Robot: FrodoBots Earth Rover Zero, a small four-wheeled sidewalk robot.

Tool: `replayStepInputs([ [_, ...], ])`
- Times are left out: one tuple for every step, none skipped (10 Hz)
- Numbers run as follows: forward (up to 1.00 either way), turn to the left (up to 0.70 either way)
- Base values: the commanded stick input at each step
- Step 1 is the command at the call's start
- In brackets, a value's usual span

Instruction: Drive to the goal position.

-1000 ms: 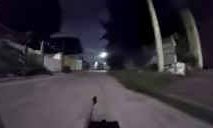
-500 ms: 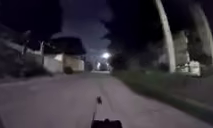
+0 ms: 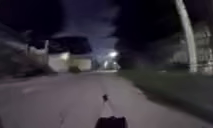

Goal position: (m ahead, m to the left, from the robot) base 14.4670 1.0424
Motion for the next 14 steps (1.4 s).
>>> replayStepInputs([
  [1.0,0.0],
  [1.0,0.0],
  [1.0,0.0],
  [1.0,0.0],
  [1.0,0.0],
  [1.0,0.0],
  [1.0,0.0],
  [1.0,0.0],
  [0.81,0.0],
  [0.41,0.0],
  [0.01,0.0],
  [0.77,0.0],
  [1.0,0.0],
  [1.0,-0.07],
])
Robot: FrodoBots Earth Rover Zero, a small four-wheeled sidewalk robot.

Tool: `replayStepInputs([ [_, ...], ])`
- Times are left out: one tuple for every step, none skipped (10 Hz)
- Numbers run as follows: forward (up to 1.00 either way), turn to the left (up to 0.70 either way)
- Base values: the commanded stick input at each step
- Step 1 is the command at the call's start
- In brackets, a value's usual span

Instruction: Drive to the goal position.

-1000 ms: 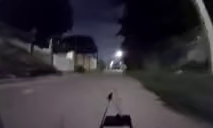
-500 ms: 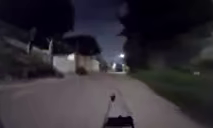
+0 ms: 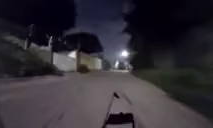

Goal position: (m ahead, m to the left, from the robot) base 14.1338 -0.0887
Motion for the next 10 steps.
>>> replayStepInputs([
  [1.0,-0.21],
  [1.0,-0.38],
  [1.0,-0.4],
  [1.0,-0.37],
  [1.0,0.0],
  [1.0,0.0],
  [1.0,0.0],
  [1.0,0.0],
  [1.0,0.0],
  [1.0,0.0],
])
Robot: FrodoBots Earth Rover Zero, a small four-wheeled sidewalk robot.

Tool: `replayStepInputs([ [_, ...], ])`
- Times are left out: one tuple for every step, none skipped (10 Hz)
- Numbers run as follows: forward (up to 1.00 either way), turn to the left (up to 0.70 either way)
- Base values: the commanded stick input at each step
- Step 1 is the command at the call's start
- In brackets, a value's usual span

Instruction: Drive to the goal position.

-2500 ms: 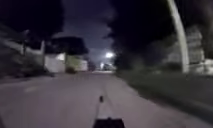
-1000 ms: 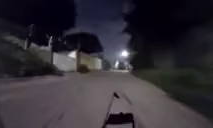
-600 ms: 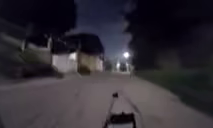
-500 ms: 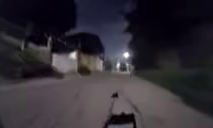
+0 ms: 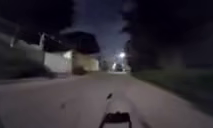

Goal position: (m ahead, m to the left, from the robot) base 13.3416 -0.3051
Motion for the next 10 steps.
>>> replayStepInputs([
  [1.0,0.0],
  [1.0,0.0],
  [1.0,0.0],
  [1.0,0.0],
  [1.0,0.0],
  [1.0,0.0],
  [1.0,0.0],
  [1.0,0.0],
  [1.0,0.0],
  [1.0,0.0],
])
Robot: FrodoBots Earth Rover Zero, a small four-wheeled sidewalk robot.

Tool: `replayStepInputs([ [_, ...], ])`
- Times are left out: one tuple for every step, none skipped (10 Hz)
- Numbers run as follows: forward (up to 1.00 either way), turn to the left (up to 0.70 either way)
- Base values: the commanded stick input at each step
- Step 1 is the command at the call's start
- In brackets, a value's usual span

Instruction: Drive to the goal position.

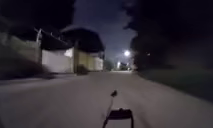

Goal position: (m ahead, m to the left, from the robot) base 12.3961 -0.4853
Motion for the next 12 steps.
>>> replayStepInputs([
  [1.0,0.0],
  [1.0,-0.23],
  [1.0,-0.4],
  [1.0,-0.4],
  [1.0,-0.4],
  [1.0,-0.4],
  [1.0,-0.4],
  [1.0,-0.4],
  [1.0,-0.4],
  [1.0,-0.24],
  [1.0,0.0],
  [1.0,0.0],
])
